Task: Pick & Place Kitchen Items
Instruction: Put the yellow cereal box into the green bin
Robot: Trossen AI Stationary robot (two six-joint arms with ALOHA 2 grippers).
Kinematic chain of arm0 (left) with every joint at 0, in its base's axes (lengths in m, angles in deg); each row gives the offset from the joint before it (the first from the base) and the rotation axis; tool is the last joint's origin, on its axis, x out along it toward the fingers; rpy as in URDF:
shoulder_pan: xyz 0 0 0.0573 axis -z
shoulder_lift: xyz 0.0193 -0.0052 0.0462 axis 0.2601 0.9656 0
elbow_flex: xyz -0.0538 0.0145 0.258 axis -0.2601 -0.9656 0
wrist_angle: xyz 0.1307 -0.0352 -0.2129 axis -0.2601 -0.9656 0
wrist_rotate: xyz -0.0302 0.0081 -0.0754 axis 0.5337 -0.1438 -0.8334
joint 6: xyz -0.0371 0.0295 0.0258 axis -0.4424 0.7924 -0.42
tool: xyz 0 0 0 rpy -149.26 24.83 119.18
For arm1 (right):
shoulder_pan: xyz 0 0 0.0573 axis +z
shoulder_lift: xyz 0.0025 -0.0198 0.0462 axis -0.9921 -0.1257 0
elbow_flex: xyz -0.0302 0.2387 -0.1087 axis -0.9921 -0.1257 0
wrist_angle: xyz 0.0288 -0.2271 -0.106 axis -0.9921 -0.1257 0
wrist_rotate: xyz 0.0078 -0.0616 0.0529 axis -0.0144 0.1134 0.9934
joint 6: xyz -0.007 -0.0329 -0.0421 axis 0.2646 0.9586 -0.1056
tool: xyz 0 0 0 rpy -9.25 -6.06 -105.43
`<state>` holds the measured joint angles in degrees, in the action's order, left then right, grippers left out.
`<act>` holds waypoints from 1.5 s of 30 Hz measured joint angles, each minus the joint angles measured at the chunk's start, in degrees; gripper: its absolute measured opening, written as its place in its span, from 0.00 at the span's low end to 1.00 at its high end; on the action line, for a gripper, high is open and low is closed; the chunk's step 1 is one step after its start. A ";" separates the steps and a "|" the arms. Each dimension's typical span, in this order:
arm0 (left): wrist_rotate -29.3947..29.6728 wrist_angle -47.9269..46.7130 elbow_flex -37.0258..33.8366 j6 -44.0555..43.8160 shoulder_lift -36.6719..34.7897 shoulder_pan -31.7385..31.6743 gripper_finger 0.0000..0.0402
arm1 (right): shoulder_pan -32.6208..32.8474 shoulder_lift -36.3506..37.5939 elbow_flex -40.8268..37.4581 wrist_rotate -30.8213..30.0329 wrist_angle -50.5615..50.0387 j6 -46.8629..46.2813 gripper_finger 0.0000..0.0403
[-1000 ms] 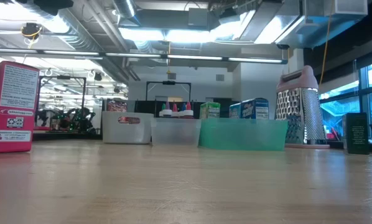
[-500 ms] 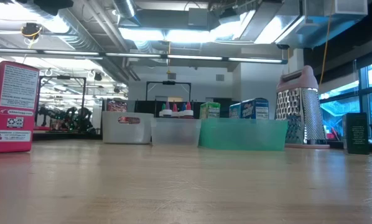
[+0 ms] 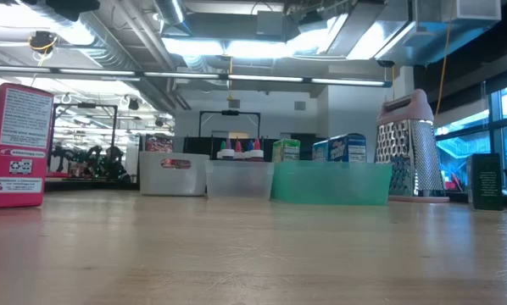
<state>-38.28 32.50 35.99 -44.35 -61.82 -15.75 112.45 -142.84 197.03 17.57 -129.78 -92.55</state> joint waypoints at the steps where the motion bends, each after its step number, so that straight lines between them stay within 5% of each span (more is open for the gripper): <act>1: 0.00 -0.02 0.00 0.00 0.02 -0.01 0.56 | 0.00 0.00 0.00 -0.21 0.02 0.31 0.62; 13: 0.02 -0.75 0.00 0.00 0.01 0.00 0.56 | -0.47 0.00 0.00 -3.02 -2.36 -5.36 0.62; 45: 0.00 -0.87 0.00 -0.03 0.00 0.00 0.56 | -0.19 -0.02 0.00 -5.87 1.50 -0.74 0.62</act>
<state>-38.28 31.62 35.99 -44.38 -61.82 -15.75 112.26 -142.86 197.03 11.70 -128.29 -93.29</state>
